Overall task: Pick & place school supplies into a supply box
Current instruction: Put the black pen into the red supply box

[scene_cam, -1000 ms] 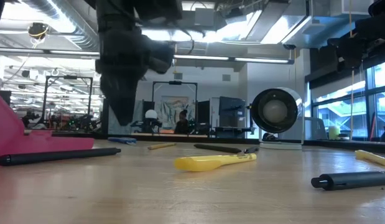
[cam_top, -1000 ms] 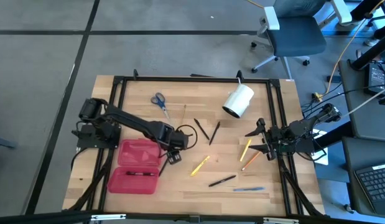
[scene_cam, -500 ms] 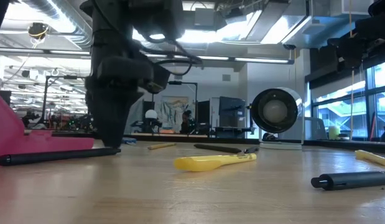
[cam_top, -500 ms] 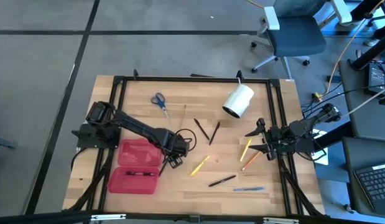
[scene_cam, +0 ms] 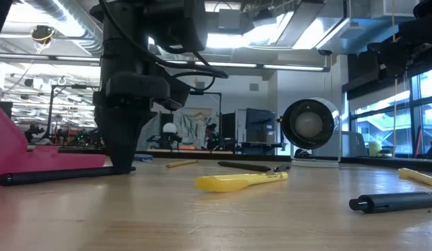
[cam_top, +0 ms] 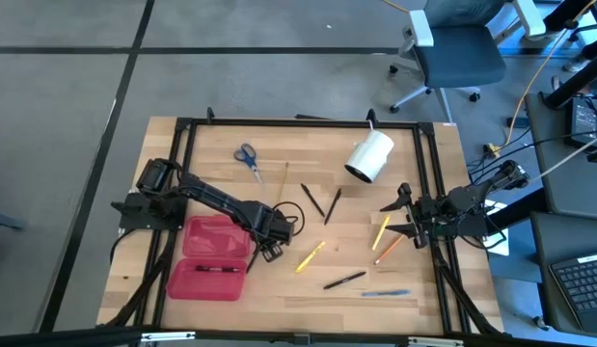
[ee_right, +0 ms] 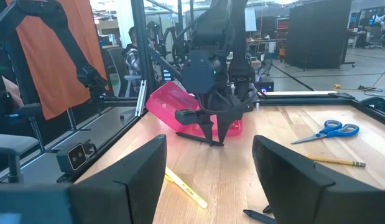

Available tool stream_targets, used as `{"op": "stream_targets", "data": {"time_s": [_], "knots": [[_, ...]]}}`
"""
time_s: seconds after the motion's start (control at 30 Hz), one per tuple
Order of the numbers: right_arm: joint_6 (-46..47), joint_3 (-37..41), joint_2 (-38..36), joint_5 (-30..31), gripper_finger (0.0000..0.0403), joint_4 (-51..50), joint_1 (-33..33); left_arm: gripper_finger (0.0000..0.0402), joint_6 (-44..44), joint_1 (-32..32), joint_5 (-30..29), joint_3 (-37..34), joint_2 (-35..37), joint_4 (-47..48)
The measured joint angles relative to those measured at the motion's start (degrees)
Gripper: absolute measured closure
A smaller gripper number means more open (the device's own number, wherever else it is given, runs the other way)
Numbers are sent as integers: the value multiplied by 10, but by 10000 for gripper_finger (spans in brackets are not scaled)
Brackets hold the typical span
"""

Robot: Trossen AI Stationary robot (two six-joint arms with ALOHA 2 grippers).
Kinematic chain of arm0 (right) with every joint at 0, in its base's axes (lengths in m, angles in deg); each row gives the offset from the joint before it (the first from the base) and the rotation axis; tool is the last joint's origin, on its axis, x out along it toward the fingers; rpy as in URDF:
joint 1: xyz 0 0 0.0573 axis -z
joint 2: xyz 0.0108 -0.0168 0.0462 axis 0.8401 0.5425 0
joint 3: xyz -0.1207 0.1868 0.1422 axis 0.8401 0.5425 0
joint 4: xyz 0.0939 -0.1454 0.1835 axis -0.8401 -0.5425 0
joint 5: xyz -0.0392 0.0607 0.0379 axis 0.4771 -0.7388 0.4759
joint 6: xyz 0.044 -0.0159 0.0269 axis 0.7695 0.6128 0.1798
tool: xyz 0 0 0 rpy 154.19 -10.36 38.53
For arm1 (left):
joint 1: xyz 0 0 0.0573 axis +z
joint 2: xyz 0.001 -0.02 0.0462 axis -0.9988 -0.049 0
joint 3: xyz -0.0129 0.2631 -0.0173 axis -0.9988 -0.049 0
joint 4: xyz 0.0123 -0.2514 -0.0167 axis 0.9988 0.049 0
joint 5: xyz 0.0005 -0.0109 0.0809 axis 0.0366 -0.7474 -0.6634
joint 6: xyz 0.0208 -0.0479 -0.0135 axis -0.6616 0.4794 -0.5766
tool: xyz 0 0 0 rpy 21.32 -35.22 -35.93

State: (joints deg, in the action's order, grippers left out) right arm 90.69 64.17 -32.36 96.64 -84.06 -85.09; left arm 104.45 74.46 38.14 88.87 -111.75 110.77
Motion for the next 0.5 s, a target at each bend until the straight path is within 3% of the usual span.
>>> {"op": "stream_targets", "data": {"time_s": [0.5], "knots": [[0, 0, 0, 0, 161, 0, 0, 351, -35, 0, 12, 4, -13, -3]]}}
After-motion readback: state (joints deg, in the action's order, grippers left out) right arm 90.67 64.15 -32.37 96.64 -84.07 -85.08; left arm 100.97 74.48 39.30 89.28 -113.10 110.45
